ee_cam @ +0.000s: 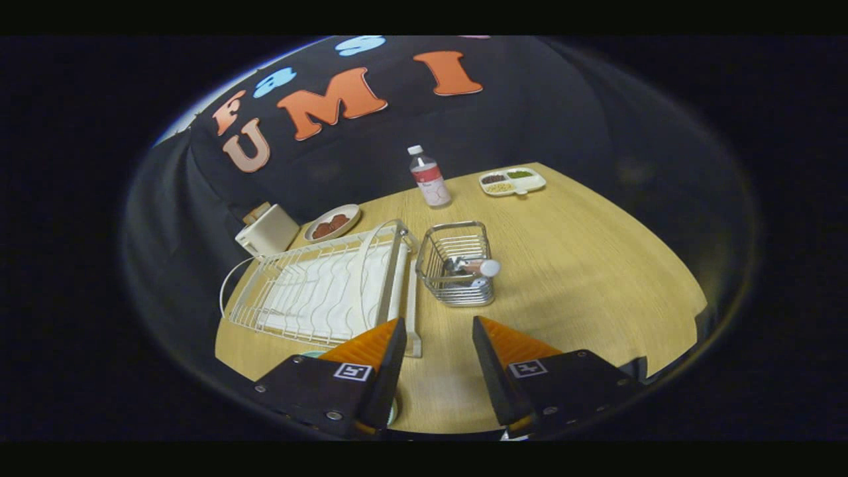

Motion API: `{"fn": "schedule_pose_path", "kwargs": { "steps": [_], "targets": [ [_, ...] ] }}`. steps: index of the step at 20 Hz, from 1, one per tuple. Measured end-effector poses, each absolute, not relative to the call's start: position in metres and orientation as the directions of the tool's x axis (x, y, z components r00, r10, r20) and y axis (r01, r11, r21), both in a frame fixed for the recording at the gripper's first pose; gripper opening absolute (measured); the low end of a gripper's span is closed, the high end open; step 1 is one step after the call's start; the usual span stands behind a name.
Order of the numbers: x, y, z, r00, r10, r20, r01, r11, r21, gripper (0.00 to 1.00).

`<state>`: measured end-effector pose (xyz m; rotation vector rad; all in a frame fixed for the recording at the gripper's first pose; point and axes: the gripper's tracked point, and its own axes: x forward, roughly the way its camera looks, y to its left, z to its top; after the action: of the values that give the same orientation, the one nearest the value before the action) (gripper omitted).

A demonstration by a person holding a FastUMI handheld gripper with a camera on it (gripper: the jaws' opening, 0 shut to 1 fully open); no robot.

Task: Take the plate from the dish rack, then take the spoon from the basket and place it into the plate.

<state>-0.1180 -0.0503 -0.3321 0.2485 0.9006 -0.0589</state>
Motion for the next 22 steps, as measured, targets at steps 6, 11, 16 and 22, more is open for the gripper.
{"fn": "schedule_pose_path", "kwargs": {
  "steps": [6,11,16,22],
  "targets": [
    [-0.089,-0.073,-0.323,0.745,-0.063,-0.665,0.1,0.995,0.019,0.6],
    [-0.078,-0.071,-0.327,0.765,-0.064,-0.641,0.068,0.998,-0.018,0.53],
    [-0.07,-0.078,-0.331,0.767,-0.1,-0.634,0.069,0.995,-0.074,0.24],
    [-0.069,-0.067,-0.313,0.78,-0.069,-0.622,0.039,0.997,-0.062,0.11]
  ]
}}
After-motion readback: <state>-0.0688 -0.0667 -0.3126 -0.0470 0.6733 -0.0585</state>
